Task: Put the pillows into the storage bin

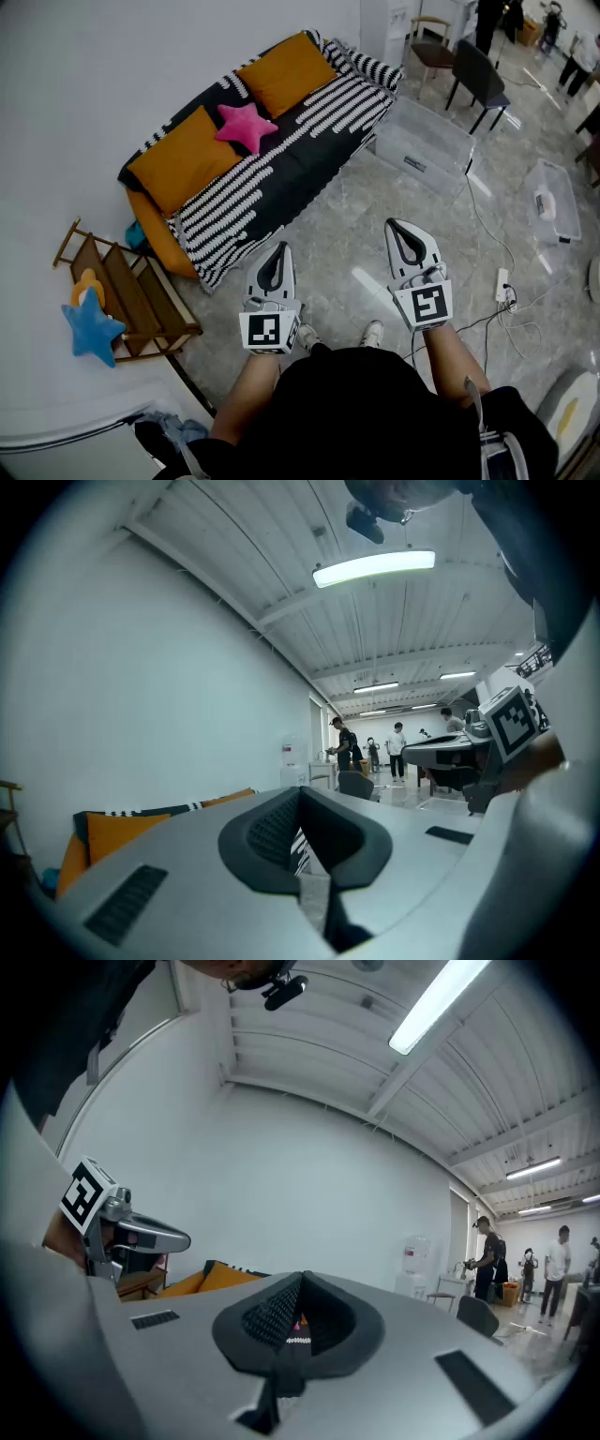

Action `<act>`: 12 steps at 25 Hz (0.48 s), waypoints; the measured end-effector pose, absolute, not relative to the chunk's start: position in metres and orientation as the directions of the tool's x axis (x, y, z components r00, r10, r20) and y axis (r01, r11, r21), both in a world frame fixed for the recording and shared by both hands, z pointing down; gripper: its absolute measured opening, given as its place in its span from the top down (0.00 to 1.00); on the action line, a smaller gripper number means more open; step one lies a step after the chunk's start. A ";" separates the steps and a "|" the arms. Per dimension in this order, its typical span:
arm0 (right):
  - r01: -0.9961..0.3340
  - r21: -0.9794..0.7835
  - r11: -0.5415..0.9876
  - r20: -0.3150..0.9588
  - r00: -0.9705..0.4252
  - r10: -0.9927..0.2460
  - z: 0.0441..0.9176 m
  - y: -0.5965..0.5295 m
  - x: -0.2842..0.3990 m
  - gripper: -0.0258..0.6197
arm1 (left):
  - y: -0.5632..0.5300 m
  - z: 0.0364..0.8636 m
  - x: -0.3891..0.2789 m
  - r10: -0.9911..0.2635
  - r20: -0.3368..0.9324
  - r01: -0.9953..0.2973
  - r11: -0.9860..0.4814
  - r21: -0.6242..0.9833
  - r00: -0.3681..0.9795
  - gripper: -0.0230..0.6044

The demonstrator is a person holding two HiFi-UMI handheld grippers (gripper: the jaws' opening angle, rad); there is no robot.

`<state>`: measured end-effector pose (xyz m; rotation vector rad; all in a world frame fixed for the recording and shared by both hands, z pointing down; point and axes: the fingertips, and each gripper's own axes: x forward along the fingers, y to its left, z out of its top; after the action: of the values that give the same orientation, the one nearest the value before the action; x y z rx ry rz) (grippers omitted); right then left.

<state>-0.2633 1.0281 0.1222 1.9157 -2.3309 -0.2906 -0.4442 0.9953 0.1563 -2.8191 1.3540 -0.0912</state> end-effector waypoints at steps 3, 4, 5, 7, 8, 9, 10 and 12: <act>-0.959 0.217 0.184 -0.014 -0.192 -0.981 0.121 1.022 -0.270 0.94 | 0.993 0.155 -0.448 -0.776 0.045 -0.775 -0.630 -0.037 0.629 0.94; -0.959 0.216 0.185 0.007 -0.188 -0.982 0.122 1.021 -0.271 0.94 | 0.992 0.155 -0.449 -0.777 0.046 -0.776 -0.630 -0.037 0.628 0.94; -0.958 0.216 0.187 0.024 -0.186 -0.982 0.124 1.021 -0.273 0.94 | 0.992 0.156 -0.451 -0.778 0.047 -0.777 -0.629 -0.037 0.627 0.94; -0.957 0.216 0.192 0.035 -0.189 -0.981 0.126 1.022 -0.275 0.94 | 0.993 0.158 -0.454 -0.783 0.051 -0.782 -0.622 -0.031 0.620 0.94; -0.957 0.213 0.196 0.032 -0.193 -0.981 0.126 1.022 -0.277 0.94 | 0.993 0.160 -0.456 -0.786 0.053 -0.786 -0.618 -0.026 0.616 0.94; -0.958 0.208 0.199 0.022 -0.199 -0.980 0.126 1.022 -0.280 0.94 | 0.992 0.161 -0.459 -0.789 0.056 -0.789 -0.614 -0.020 0.612 0.94; -0.958 0.203 0.203 0.004 -0.206 -0.979 0.124 1.020 -0.283 0.94 | 0.991 0.163 -0.462 -0.791 0.058 -0.792 -0.610 -0.015 0.609 0.94; -0.957 0.197 0.213 -0.025 -0.222 -0.975 0.121 1.015 -0.293 0.94 | 0.988 0.163 -0.469 -0.795 0.058 -0.795 -0.606 -0.011 0.604 0.94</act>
<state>-0.2932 1.0154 0.1210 1.8909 -2.3637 -0.2589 -0.4686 0.9882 0.1635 -2.8276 1.4012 -0.0897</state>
